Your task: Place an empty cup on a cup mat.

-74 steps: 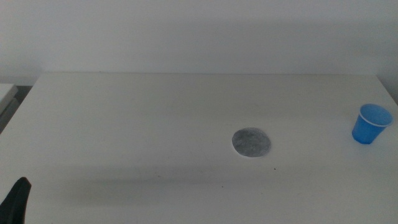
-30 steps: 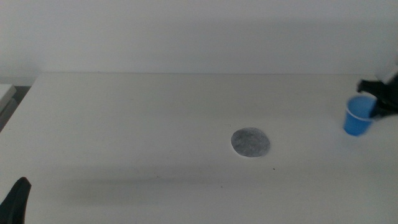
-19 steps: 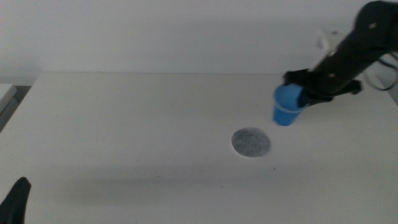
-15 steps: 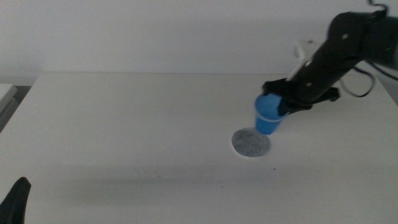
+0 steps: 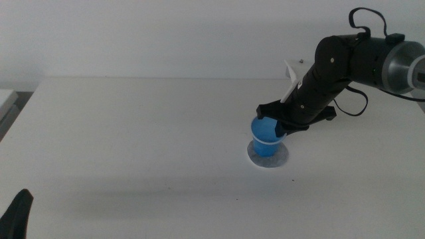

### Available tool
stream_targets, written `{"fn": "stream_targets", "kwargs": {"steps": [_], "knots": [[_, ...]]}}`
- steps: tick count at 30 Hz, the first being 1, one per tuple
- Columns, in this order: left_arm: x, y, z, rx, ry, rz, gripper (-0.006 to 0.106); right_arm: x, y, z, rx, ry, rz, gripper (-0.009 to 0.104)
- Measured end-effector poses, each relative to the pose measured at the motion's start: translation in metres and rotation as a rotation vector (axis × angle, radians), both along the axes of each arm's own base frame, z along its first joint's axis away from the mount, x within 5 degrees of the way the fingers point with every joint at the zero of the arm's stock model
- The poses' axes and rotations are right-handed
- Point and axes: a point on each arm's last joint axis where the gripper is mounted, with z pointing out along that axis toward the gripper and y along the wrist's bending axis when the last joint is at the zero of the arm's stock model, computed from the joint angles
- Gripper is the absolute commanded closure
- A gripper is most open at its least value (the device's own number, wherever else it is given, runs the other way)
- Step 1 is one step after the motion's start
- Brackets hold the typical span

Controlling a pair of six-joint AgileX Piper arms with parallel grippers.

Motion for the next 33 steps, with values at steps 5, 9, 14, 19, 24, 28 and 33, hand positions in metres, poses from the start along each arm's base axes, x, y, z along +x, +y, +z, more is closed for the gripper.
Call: {"fn": "stream_targets", "kwargs": {"steps": [5,9,14,19,24,28,33], "knots": [[0.000,0.000,0.000,0.000,0.000,0.000,0.007,0.002,-0.001,-0.007,-0.026,0.013,0.002,0.097],[0.000,0.000,0.000,0.000,0.000,0.000,0.007,0.002,-0.002,-0.009,-0.033,0.015,-0.003,0.087],[0.000,0.000,0.000,0.000,0.000,0.000,0.007,0.002,-0.002,-0.009,-0.039,0.020,-0.006,0.048],[0.000,0.000,0.000,0.000,0.000,0.000,0.007,-0.001,-0.003,0.004,-0.051,0.034,0.021,0.013],[0.000,0.000,0.000,0.000,0.000,0.000,0.007,-0.011,-0.011,0.081,-0.005,-0.134,0.056,0.004],[0.000,0.000,0.000,0.000,0.000,0.000,0.007,-0.041,-0.056,0.168,0.030,-0.366,-0.001,0.004],[0.000,0.000,0.000,0.000,0.000,0.000,0.007,-0.100,-0.135,0.224,-0.038,-0.652,-0.193,0.004]]}}
